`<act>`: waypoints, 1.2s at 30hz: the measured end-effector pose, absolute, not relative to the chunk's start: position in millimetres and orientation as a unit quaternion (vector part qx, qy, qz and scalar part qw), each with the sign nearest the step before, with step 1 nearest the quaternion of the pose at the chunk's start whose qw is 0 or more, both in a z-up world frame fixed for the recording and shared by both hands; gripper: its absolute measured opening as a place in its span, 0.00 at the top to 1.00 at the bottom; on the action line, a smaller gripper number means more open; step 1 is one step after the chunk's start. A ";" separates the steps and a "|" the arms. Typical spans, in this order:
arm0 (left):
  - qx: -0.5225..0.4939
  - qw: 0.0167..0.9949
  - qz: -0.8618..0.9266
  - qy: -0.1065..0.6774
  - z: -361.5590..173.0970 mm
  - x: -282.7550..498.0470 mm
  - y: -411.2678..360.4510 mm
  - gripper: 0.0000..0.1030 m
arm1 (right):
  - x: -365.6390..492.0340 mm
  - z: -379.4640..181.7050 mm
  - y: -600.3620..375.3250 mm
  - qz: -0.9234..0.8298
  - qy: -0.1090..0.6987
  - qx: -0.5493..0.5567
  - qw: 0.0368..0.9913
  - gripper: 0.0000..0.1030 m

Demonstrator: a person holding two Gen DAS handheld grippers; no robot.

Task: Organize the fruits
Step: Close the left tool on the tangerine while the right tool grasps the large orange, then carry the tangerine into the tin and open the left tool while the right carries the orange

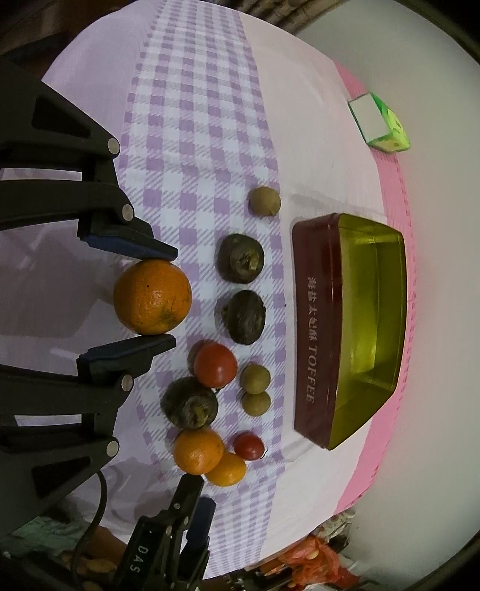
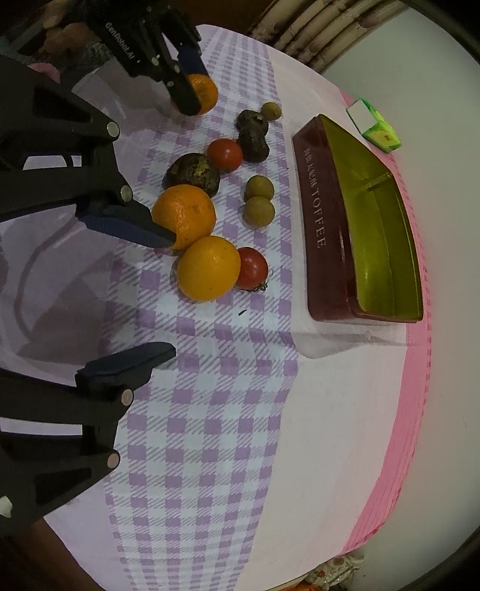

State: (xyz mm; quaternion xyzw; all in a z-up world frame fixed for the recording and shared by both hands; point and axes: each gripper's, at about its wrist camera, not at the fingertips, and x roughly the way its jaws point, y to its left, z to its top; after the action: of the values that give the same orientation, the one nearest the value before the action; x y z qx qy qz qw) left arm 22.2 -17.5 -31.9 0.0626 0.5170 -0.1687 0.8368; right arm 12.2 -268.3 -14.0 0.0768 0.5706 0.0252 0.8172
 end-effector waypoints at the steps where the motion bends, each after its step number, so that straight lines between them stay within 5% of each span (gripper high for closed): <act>1: 0.061 0.837 -0.168 0.517 -31.6 22.7 -16.6 0.60 | 13.1 -14.3 -267.9 0.026 0.570 0.073 0.818 0.52; 11: 0.057 0.840 -0.163 0.515 -29.9 25.9 -10.9 0.60 | 27.7 -21.4 -261.3 0.038 0.570 0.056 0.819 0.56; 18: 0.053 0.841 -0.156 0.515 -28.9 29.6 -5.6 0.60 | 39.5 -27.6 -258.5 0.050 0.572 0.064 0.816 0.68; 36: 0.053 0.844 -0.153 0.511 -28.3 31.7 -2.7 0.60 | 33.4 -20.8 -261.5 0.049 0.558 0.073 0.825 0.69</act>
State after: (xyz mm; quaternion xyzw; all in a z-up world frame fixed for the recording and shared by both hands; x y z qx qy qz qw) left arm 31.7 -2.7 -28.3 0.0526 0.5107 -0.1534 0.8443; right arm 33.4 -261.5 -20.8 0.0728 0.5584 0.0486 0.8249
